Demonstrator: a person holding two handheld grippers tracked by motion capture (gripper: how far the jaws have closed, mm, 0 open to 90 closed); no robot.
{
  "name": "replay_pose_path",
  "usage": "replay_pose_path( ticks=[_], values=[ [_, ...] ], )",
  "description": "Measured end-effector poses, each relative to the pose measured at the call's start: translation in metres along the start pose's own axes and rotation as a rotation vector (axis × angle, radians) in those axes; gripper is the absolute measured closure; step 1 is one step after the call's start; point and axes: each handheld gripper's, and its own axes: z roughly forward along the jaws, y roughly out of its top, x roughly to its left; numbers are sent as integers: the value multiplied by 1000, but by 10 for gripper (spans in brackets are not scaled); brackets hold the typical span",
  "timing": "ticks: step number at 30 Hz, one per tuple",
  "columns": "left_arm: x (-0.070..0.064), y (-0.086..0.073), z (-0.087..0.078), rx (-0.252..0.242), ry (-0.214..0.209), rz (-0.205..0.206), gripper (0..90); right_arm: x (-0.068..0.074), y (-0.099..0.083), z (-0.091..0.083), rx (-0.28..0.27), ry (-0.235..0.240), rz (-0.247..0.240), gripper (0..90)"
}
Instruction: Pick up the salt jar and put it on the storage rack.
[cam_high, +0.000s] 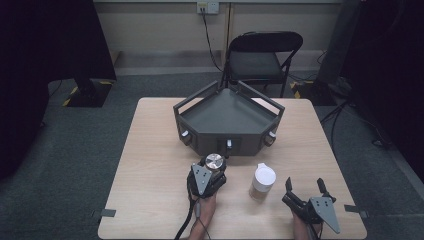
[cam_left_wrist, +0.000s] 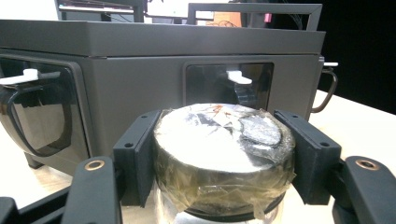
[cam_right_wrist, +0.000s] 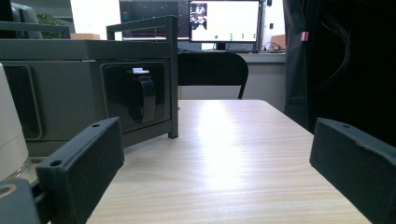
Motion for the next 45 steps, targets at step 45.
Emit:
replay_pose_path(
  ticks=[45],
  values=[
    [29,57,-17,-80,-173,87,350,0,0,0,-1,0,0,14]
  ],
)
